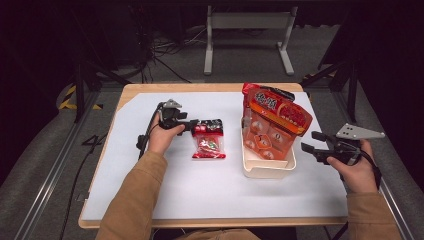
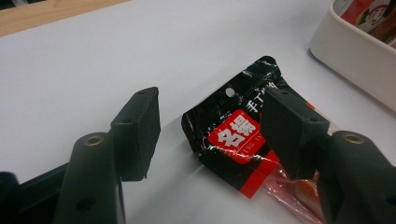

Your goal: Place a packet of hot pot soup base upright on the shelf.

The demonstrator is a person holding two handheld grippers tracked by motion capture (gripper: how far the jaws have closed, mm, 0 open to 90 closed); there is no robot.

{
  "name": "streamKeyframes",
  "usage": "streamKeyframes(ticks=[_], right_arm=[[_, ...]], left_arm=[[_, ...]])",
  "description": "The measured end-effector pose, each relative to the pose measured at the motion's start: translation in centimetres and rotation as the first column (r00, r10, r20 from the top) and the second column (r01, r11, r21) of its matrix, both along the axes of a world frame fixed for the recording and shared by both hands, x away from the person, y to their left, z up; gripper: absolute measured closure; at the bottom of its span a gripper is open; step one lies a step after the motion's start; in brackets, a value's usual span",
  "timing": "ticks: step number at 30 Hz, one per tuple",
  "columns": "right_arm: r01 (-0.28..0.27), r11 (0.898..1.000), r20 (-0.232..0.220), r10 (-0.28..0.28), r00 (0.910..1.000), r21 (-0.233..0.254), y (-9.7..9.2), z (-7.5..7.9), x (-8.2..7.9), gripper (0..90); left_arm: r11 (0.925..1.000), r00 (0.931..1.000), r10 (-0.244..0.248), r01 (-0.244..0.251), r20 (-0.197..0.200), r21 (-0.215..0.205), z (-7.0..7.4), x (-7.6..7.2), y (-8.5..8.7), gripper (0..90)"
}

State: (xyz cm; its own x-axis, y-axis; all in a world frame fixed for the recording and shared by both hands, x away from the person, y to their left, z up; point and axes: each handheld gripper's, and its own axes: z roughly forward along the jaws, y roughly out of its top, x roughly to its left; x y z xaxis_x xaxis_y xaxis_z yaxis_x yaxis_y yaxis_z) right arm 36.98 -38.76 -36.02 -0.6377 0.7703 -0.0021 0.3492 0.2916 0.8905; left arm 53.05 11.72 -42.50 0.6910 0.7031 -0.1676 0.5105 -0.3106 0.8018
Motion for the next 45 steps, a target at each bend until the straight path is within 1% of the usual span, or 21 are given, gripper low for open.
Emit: streamKeyframes(ticks=[3, 4, 5, 8, 11, 12, 13, 20, 22, 26, 28, 29, 30, 34, 35, 37, 38, 39, 40, 43, 45], right_arm=[[-0.001, 1.0, -0.006, 0.001, 1.0, -0.002, 0.0, -0.2, -0.1, 35.9], [0.002, 1.0, -0.009, -0.002, 1.0, -0.005, 0.0, -0.2, -0.1, 35.9], [0.002, 1.0, -0.009, -0.002, 1.0, -0.008, 0.0, -0.3, -0.1, 35.9], [0.004, 1.0, -0.013, -0.004, 0.9999, -0.01, 0.0, -0.4, -0.2, 35.9], [0.005, 1.0, -0.013, -0.005, 0.9999, -0.011, -0.1, -0.4, -0.3, 35.9], [0.007, 1.0, -0.013, -0.007, 0.9999, -0.012, -0.1, -0.4, -0.3, 35.9], [0.007, 1.0, -0.013, -0.007, 0.9999, -0.012, -0.1, -0.4, -0.3, 35.9], [0.006, 1.0, -0.021, -0.007, 0.9998, -0.01, -0.1, -0.6, -0.4, 35.4], [0.004, 1.0, -0.022, -0.005, 0.9997, -0.01, 0.0, -0.6, -0.4, 35.3], [0.0, 1.0, -0.024, -0.001, 0.9997, -0.013, 0.1, -0.7, -0.3, 35.3], [-0.001, 1.0, -0.026, 0.0, 0.9997, -0.008, 0.1, -0.7, -0.3, 35.3], [-0.001, 1.0, -0.026, 0.0, 0.9997, -0.008, 0.1, -0.7, -0.3, 35.3], [-0.002, 1.0, -0.026, 0.001, 0.9997, -0.007, 0.1, -0.7, -0.3, 35.2], [-0.001, 1.0, -0.026, 0.001, 0.9997, -0.006, 0.1, -0.7, -0.3, 35.3], [-0.001, 1.0, -0.026, 0.001, 0.9997, -0.006, 0.1, -0.7, -0.3, 35.3], [-0.002, 1.0, -0.026, 0.002, 0.9997, -0.007, 0.2, -0.7, -0.3, 35.3], [-0.002, 1.0, -0.026, 0.002, 0.9997, -0.007, 0.2, -0.7, -0.3, 35.3], [-0.002, 1.0, -0.026, 0.002, 0.9997, -0.006, 0.2, -0.7, -0.3, 35.3], [-0.004, 1.0, -0.024, 0.003, 0.9997, -0.009, 0.2, -0.7, -0.3, 35.3], [-0.006, 1.0, -0.024, 0.006, 0.9997, -0.008, 0.1, -0.8, -0.3, 35.3], [-0.005, 1.0, -0.026, 0.005, 0.9997, -0.008, 0.1, -0.8, -0.3, 35.3]], left_arm=[[0.9998, 0.9998, 0.013, -0.013, -0.014, 0.012, -0.3, 0.3, -0.2, 37.3], [0.9998, 0.9996, 0.019, -0.019, -0.021, 0.005, -0.3, 0.3, -0.3, 37.6], [0.9998, 0.9991, 0.022, -0.022, -0.036, -0.002, -0.5, 0.4, -0.3, 38.0], [0.9996, 0.9985, 0.027, -0.027, -0.048, 0.006, -0.8, 0.7, -0.5, 37.9], [0.9994, 0.9974, 0.035, -0.035, -0.063, 0.003, -1.2, 0.9, -0.7, 37.5], [0.9994, 0.9968, 0.034, -0.034, -0.073, -0.006, -1.4, 1.0, -0.7, 38.0], [0.9994, 0.9968, 0.034, -0.034, -0.073, -0.006, -1.4, 1.0, -0.7, 38.1], [0.9996, 0.9927, 0.025, -0.026, -0.118, -0.007, -2.3, 1.3, -0.9, 39.4], [0.9997, 0.9906, 0.012, -0.015, -0.136, -0.017, -2.5, 1.4, -1.0, 39.3], [0.9996, 0.9895, -0.004, 0.001, -0.144, -0.027, -2.7, 1.4, -1.1, 40.2], [0.9996, 0.9896, -0.011, 0.007, -0.143, -0.026, -2.7, 1.4, -1.1, 43.7], [0.9997, 0.9903, -0.014, 0.011, -0.138, -0.019, -2.7, 1.3, -1.1, 43.7], [0.9996, 0.9892, -0.024, 0.021, -0.145, -0.021, -2.7, 1.3, -1.2, 47.1], [0.9994, 0.9917, -0.036, 0.036, -0.124, 0.0, -2.4, 1.0, -1.3, 58.8], [0.999, 0.9927, -0.041, 0.042, -0.113, 0.011, -2.3, 1.0, -1.3, 62.2], [0.9989, 0.994, -0.036, 0.039, -0.104, 0.027, -2.2, 0.9, -1.3, 70.2], [0.999, 0.9941, -0.032, 0.035, -0.103, 0.028, -2.2, 0.8, -1.4, 72.9], [0.9986, 0.995, -0.032, 0.036, -0.095, 0.039, -2.2, 0.8, -1.3, 75.4], [0.9984, 0.9949, -0.033, 0.037, -0.095, 0.043, -2.2, 0.8, -1.3, 80.8], [0.9975, 0.9947, -0.041, 0.046, -0.094, 0.053, -2.3, 0.8, -1.3, 88.4], [0.9971, 0.9947, -0.042, 0.048, -0.094, 0.06, -2.2, 0.8, -1.3, 89.8]])
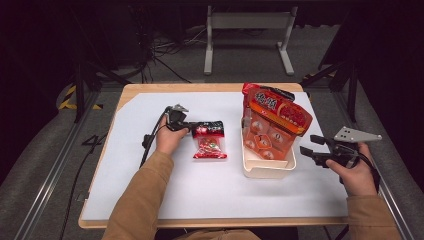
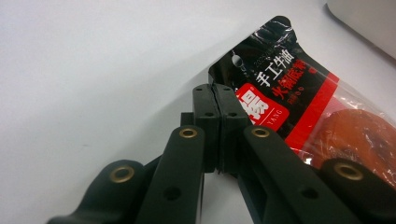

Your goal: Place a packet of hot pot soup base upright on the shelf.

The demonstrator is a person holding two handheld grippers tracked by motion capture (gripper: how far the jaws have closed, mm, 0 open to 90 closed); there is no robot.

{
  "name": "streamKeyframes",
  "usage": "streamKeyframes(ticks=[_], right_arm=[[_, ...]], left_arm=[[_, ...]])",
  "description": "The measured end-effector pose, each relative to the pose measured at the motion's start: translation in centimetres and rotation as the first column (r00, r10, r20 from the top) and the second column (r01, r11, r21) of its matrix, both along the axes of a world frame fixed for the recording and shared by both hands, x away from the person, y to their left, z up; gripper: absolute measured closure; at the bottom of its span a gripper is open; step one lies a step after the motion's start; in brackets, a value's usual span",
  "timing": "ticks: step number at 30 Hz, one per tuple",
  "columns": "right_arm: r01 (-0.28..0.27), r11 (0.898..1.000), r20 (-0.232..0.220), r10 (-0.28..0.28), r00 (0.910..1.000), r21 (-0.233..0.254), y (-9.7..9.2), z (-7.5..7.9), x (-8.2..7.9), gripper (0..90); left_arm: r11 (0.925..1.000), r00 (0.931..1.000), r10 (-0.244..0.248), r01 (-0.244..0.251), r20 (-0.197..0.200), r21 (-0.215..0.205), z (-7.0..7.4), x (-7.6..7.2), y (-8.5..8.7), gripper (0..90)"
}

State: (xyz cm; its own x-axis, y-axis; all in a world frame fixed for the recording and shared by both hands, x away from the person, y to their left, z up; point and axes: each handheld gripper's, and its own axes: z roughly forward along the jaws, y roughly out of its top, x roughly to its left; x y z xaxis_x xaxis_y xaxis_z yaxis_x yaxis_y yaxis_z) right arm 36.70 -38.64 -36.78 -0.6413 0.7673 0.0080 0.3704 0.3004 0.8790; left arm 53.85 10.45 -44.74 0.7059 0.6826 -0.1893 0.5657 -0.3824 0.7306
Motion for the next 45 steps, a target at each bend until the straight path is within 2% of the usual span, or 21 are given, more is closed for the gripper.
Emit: streamKeyframes(ticks=[3, 6, 7, 16, 20, 25, 33, 35, 36, 38, 42, 43, 44, 45], right_arm=[[0.0, 1.0, 0.0, 0.0, 1.0, 0.0, 0.0, 0.0, 0.0, 35.4], [0.001, 1.0, 0.0, -0.001, 1.0, 0.004, -0.1, 0.0, 0.0, 35.5], [0.003, 1.0, 0.001, -0.003, 1.0, 0.005, -0.1, 0.1, -0.1, 35.5], [0.011, 1.0, 0.01, -0.011, 0.9999, 0.013, -0.4, 0.3, -0.1, 35.9], [0.014, 1.0, 0.007, -0.014, 0.9999, 0.015, -0.4, 0.3, -0.1, 36.2], [0.014, 1.0, 0.014, -0.015, 0.9998, 0.017, -0.4, 0.5, -0.1, 38.0], [0.021, 1.0, 0.029, -0.021, 0.9993, 0.015, -0.7, 1.0, -0.4, 42.5], [0.018, 1.0, 0.032, -0.018, 0.9993, 0.015, -0.8, 1.1, -0.5, 42.7], [0.018, 1.0, 0.032, -0.018, 0.9993, 0.015, -0.8, 1.1, -0.5, 42.7], [0.017, 1.0, 0.031, -0.018, 0.9994, 0.017, -0.8, 1.1, -0.5, 42.7], [0.017, 1.0, 0.027, -0.017, 0.9995, 0.018, -0.7, 1.0, -0.4, 42.8], [0.016, 1.0, 0.026, -0.017, 0.9995, 0.017, -0.7, 1.0, -0.4, 42.8], [0.016, 1.0, 0.025, -0.016, 0.9996, 0.018, -0.7, 1.0, -0.4, 42.8], [0.016, 1.0, 0.025, -0.016, 0.9996, 0.018, -0.7, 1.0, -0.4, 42.8]], left_arm=[[1.0, 1.0, 0.003, -0.003, -0.009, -0.006, 0.1, -0.1, 0.0, 90.0], [1.0, 1.0, -0.003, 0.003, -0.002, -0.008, 0.4, -0.2, 0.1, 90.0], [0.9998, 1.0, 0.0, 0.0, -0.004, -0.02, 0.6, -0.3, 0.1, 90.0], [0.9985, 0.9986, -0.016, 0.019, 0.05, -0.051, 2.9, -1.6, 0.8, 90.0], [0.9952, 0.998, -0.021, 0.027, 0.059, -0.094, 3.7, -2.4, 1.3, 90.0], [0.9891, 0.9947, -0.041, 0.054, 0.094, -0.137, 5.0, -3.6, 1.7, 90.0], [0.981, 0.9835, -0.086, 0.112, 0.159, -0.158, 7.1, -5.9, 1.8, 90.0], [0.9786, 0.9778, -0.103, 0.132, 0.182, -0.157, 7.5, -6.4, 1.7, 90.0], [0.9786, 0.9778, -0.103, 0.132, 0.182, -0.157, 7.5, -6.4, 1.7, 90.0], [0.975, 0.97, -0.124, 0.159, 0.209, -0.156, 8.1, -7.2, 1.7, 90.0], [0.9667, 0.9599, -0.146, 0.19, 0.239, -0.172, 8.9, -8.4, 1.7, 90.0], [0.9639, 0.9532, -0.159, 0.206, 0.257, -0.168, 9.3, -8.8, 1.7, 90.0], [0.9607, 0.952, -0.164, 0.214, 0.258, -0.177, 9.5, -9.1, 1.7, 90.0], [0.9607, 0.952, -0.164, 0.214, 0.258, -0.177, 9.5, -9.1, 1.7, 90.0]])
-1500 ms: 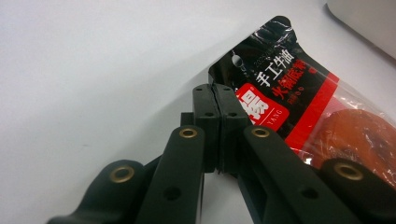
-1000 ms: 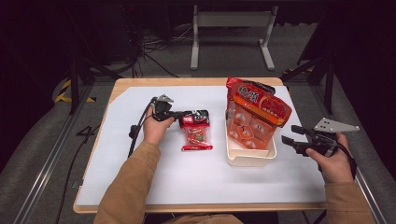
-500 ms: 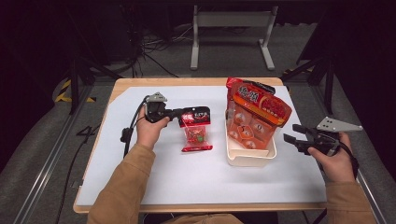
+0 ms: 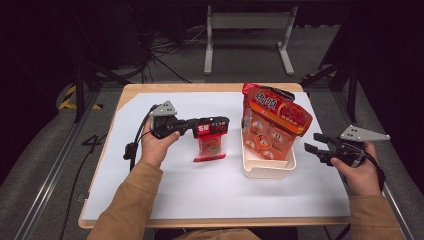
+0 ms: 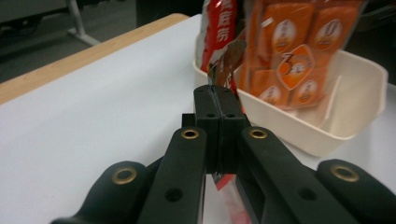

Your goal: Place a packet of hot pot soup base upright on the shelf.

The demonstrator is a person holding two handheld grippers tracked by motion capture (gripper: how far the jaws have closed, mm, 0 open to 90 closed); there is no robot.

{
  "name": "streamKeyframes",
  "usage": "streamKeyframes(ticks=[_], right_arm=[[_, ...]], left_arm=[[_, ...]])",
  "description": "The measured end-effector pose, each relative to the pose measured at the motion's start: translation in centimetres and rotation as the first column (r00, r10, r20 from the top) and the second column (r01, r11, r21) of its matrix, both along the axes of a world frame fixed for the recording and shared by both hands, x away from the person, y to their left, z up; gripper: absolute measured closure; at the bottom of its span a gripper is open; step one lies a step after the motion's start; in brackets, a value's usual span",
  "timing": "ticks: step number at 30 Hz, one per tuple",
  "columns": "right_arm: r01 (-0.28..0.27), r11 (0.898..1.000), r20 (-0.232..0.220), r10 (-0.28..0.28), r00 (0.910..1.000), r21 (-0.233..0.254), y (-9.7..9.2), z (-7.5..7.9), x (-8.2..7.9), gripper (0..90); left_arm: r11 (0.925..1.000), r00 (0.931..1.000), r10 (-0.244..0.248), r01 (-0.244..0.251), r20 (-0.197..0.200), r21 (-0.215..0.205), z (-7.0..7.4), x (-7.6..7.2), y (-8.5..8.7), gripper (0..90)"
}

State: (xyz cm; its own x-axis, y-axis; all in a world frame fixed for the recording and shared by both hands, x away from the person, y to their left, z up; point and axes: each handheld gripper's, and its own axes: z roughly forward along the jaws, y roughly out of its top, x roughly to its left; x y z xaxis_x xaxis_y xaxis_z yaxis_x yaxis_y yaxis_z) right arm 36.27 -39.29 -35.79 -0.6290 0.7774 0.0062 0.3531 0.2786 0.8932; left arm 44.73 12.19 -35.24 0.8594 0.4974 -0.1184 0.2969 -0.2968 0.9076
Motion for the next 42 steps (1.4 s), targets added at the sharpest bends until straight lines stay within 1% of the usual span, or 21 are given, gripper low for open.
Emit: streamKeyframes(ticks=[3, 5, 7, 10, 11, 15, 16, 17, 20, 23, 27, 28, 29, 30, 31, 33, 34, 35, 36, 41, 42], right_arm=[[-0.001, 1.0, -0.001, 0.001, 1.0, 0.002, 0.0, 0.0, 0.0, 42.8], [-0.001, 1.0, 0.0, 0.001, 1.0, 0.006, 0.0, 0.0, 0.0, 42.7], [-0.001, 1.0, 0.0, 0.001, 1.0, 0.01, 0.0, 0.0, 0.0, 42.7], [-0.001, 1.0, -0.002, 0.001, 1.0, 0.011, 0.0, 0.0, 0.0, 42.7], [-0.002, 1.0, 0.0, 0.002, 1.0, 0.007, 0.0, -0.1, 0.1, 42.7], [-0.001, 1.0, -0.005, 0.001, 1.0, 0.009, 0.0, -0.2, 0.1, 42.7], [-0.002, 1.0, -0.003, 0.002, 1.0, 0.008, -0.1, -0.2, 0.1, 42.7], [-0.001, 1.0, -0.004, 0.001, 1.0, 0.008, -0.1, -0.2, 0.1, 42.7], [-0.001, 1.0, -0.005, 0.001, 1.0, 0.008, -0.1, -0.2, 0.2, 42.6], [-0.003, 1.0, -0.006, 0.003, 1.0, 0.008, -0.1, -0.3, 0.2, 42.6], [-0.003, 1.0, -0.008, 0.003, 1.0, 0.009, -0.1, -0.3, 0.2, 42.6], [-0.003, 1.0, -0.009, 0.003, 1.0, 0.01, -0.1, -0.3, 0.2, 42.6], [-0.004, 1.0, -0.012, 0.004, 0.9999, 0.011, 0.0, -0.3, 0.2, 42.6], [-0.006, 1.0, -0.011, 0.006, 0.9999, 0.008, 0.1, -0.3, 0.2, 42.6], [-0.007, 1.0, -0.012, 0.007, 0.9999, 0.008, 0.1, -0.3, 0.2, 42.6], [-0.009, 1.0, -0.013, 0.009, 0.9999, 0.009, 0.2, -0.3, 0.3, 42.6], [-0.011, 1.0, -0.009, 0.011, 0.9999, 0.007, 0.2, -0.3, 0.3, 42.6], [-0.013, 1.0, -0.009, 0.013, 0.9999, 0.009, 0.2, -0.3, 0.3, 42.6], [-0.013, 1.0, -0.009, 0.013, 0.9999, 0.009, 0.2, -0.3, 0.3, 42.6], [-0.015, 1.0, -0.009, 0.015, 0.9999, 0.01, 0.2, -0.3, 0.4, 42.6], [-0.014, 1.0, -0.01, 0.014, 0.9998, 0.011, 0.2, -0.3, 0.4, 42.6]], left_arm=[[0.9996, 0.9996, -0.026, 0.026, 0.012, -0.013, 0.8, -0.7, 0.1, 90.0], [0.9994, 0.9993, -0.032, 0.032, 0.02, -0.011, 1.2, -1.1, 0.3, 90.0], [0.999, 0.9989, -0.039, 0.039, 0.026, -0.021, 1.7, -1.4, 0.6, 90.0], [0.9989, 0.9988, -0.039, 0.04, 0.031, -0.023, 2.0, -1.5, 0.8, 90.0], [0.9984, 0.9986, -0.046, 0.047, 0.025, -0.03, 2.3, -1.8, 1.1, 90.0], [0.9973, 0.9973, -0.065, 0.067, 0.034, -0.032, 2.7, -2.0, 1.4, 90.0], [0.9958, 0.996, -0.084, 0.085, 0.029, -0.034, 3.1, -2.4, 1.5, 90.0], [0.9947, 0.9946, -0.097, 0.098, 0.037, -0.031, 3.4, -2.6, 1.5, 90.0], [0.9929, 0.9925, -0.112, 0.114, 0.048, -0.035, 3.9, -3.0, 1.4, 90.0], [0.9882, 0.9877, -0.146, 0.148, 0.056, -0.039, 4.7, -3.6, 1.4, 90.0], [0.985, 0.9832, -0.168, 0.17, 0.071, -0.027, 5.3, -4.2, 1.2, 90.0], [0.9839, 0.9823, -0.173, 0.176, 0.071, -0.032, 5.4, -4.4, 1.1, 90.0], [0.982, 0.9804, -0.183, 0.186, 0.073, -0.033, 5.6, -4.5, 1.0, 90.0], [0.9802, 0.9776, -0.193, 0.196, 0.085, -0.028, 5.7, -4.5, 0.9, 90.0], [0.9778, 0.9759, -0.203, 0.206, 0.081, -0.037, 5.8, -4.7, 0.8, 90.0], [0.9741, 0.972, -0.217, 0.221, 0.09, -0.046, 6.0, -4.9, 0.6, 90.0], [0.9715, 0.9682, -0.228, 0.234, 0.102, -0.041, 6.2, -5.1, 0.4, 90.0], [0.97, 0.9663, -0.235, 0.24, 0.106, -0.039, 6.3, -5.2, 0.3, 90.0], [0.97, 0.9663, -0.235, 0.24, 0.106, -0.039, 6.3, -5.2, 0.3, 90.0], [0.9601, 0.9549, -0.267, 0.275, 0.129, -0.048, 7.3, -5.8, -0.7, 90.0], [0.9584, 0.9522, -0.274, 0.282, 0.135, -0.043, 7.5, -5.9, -1.0, 90.0]])
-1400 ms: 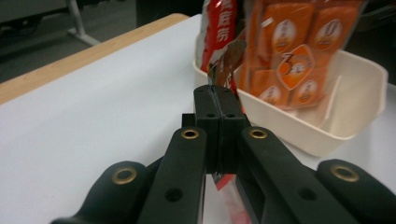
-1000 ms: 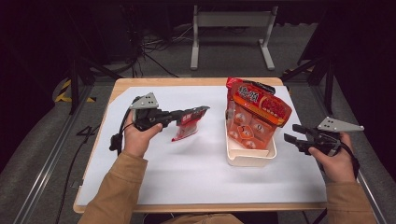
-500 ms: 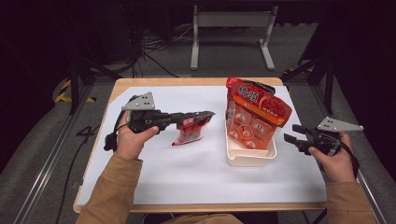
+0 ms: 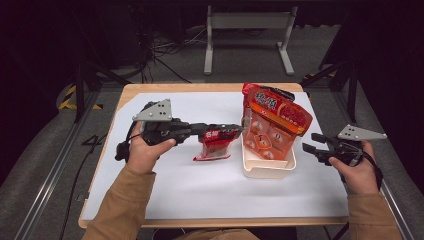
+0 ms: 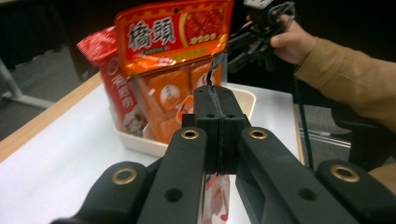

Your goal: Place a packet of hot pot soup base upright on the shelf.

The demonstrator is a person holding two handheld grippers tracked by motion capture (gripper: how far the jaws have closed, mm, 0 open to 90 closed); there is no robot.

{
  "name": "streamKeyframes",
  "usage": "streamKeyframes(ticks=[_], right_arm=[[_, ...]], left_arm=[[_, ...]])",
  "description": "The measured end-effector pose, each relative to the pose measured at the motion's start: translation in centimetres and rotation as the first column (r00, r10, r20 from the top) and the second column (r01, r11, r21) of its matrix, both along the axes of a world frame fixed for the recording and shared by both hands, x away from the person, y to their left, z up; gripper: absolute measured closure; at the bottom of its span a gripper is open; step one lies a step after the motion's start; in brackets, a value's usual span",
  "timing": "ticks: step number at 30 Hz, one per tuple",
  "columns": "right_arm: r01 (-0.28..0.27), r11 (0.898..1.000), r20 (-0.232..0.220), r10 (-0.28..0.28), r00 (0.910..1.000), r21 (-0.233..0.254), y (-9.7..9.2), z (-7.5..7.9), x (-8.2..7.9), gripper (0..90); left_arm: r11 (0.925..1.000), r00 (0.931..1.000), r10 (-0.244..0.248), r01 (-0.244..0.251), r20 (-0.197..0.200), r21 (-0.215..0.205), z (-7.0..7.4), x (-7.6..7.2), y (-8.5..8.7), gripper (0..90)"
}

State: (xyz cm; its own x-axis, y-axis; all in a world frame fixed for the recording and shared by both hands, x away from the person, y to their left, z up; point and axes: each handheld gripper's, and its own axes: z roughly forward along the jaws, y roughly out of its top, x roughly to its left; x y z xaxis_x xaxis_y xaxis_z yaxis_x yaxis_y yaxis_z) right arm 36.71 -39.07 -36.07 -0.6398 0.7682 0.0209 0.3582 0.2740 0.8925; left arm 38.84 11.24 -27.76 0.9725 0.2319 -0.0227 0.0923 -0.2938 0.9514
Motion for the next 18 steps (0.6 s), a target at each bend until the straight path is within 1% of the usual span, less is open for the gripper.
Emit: streamKeyframes(ticks=[5, 12, 13, 14, 15, 16, 18], right_arm=[[-0.001, 1.0, 0.001, 0.001, 1.0, 0.0, -0.1, 0.0, 0.1, 42.6], [-0.011, 1.0, 0.004, 0.011, 0.9999, 0.003, 0.2, 0.1, 0.1, 42.6], [-0.012, 1.0, 0.004, 0.012, 0.9999, 0.002, 0.2, 0.1, 0.1, 42.7], [-0.012, 1.0, 0.004, 0.012, 0.9999, 0.003, 0.2, 0.1, 0.1, 42.6], [-0.012, 1.0, 0.004, 0.012, 0.9999, 0.005, 0.1, 0.1, 0.1, 42.7], [-0.012, 1.0, 0.004, 0.012, 0.9999, 0.005, 0.1, 0.1, 0.1, 42.7], [-0.011, 1.0, 0.002, 0.011, 0.9999, 0.005, 0.1, 0.1, 0.1, 42.7]], left_arm=[[0.9999, 0.9998, -0.016, 0.016, 0.012, 0.003, 0.6, -0.2, -1.2, 90.0], [0.9988, 0.9987, -0.048, 0.048, 0.018, -0.004, 1.0, -0.1, -3.0, 90.0], [0.9988, 0.9987, -0.048, 0.048, 0.018, -0.004, 1.0, -0.1, -3.0, 90.0], [0.9988, 0.9986, -0.049, 0.049, 0.021, -0.006, 1.1, -0.1, -3.5, 90.0], [0.9983, 0.9981, -0.058, 0.058, 0.019, -0.008, 1.2, 0.0, -3.9, 90.0], [0.9983, 0.9981, -0.058, 0.058, 0.019, -0.008, 1.2, 0.0, -3.9, 90.0], [0.9979, 0.9978, -0.065, 0.065, 0.015, -0.007, 1.2, 0.1, -4.5, 90.0]])
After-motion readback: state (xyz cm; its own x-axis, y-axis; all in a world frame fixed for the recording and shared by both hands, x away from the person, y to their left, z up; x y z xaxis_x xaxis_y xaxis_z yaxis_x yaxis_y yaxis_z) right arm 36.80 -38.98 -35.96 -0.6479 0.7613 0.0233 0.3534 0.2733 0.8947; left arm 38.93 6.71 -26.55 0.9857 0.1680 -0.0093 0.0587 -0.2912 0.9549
